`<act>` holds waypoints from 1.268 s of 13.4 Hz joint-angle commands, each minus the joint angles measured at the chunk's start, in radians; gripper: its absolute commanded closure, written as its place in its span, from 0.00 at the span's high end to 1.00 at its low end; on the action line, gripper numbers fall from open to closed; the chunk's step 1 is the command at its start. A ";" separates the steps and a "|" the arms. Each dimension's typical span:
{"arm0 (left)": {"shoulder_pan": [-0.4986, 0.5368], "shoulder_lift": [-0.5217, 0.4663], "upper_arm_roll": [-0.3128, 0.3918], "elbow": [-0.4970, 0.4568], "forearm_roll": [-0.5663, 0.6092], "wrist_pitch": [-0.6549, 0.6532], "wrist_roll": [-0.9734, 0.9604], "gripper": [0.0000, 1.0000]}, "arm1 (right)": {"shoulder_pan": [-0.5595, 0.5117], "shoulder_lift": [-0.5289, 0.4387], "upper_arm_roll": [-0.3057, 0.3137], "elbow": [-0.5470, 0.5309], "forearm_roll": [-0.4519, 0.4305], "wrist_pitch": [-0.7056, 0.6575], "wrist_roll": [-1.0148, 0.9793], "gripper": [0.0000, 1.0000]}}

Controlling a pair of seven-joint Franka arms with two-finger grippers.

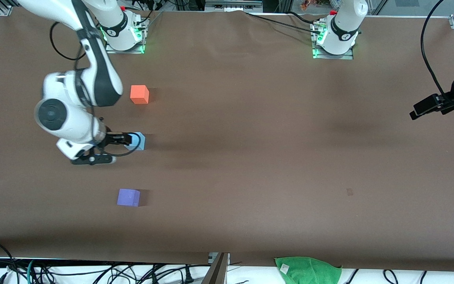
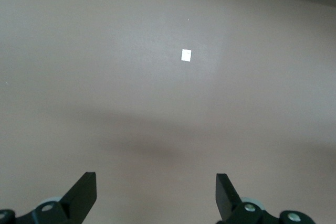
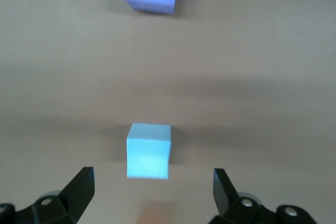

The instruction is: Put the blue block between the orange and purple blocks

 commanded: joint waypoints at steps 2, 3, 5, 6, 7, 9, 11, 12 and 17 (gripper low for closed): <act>-0.004 0.011 0.006 0.029 -0.021 -0.006 -0.003 1.00 | -0.009 0.015 -0.064 0.212 -0.009 -0.219 -0.094 1.00; -0.004 0.011 0.006 0.029 -0.023 -0.006 -0.003 1.00 | -0.009 0.011 -0.070 0.242 -0.007 -0.263 -0.110 1.00; -0.003 0.011 0.006 0.027 -0.023 -0.006 -0.003 1.00 | -0.009 -0.008 -0.096 0.288 -0.001 -0.349 -0.117 1.00; 0.000 0.011 0.009 0.027 -0.027 -0.006 -0.003 1.00 | -0.010 -0.030 -0.093 0.309 -0.002 -0.375 -0.117 1.00; 0.005 0.011 0.010 0.027 -0.027 -0.006 -0.003 1.00 | -0.031 -0.059 -0.081 0.319 -0.004 -0.379 -0.108 1.00; 0.008 0.011 0.010 0.026 -0.027 -0.006 -0.002 1.00 | -0.047 -0.095 -0.069 0.308 -0.006 -0.426 -0.101 1.00; 0.009 0.012 0.010 0.026 -0.029 -0.003 -0.002 1.00 | -0.085 -0.122 -0.049 0.302 -0.006 -0.474 -0.101 1.00; 0.011 0.012 0.010 0.027 -0.029 -0.001 0.000 1.00 | -0.120 -0.150 0.000 0.276 -0.007 -0.472 -0.101 1.00; 0.009 0.012 0.010 0.026 -0.029 -0.003 -0.002 1.00 | -0.228 -0.274 0.132 0.196 -0.096 -0.468 -0.112 1.00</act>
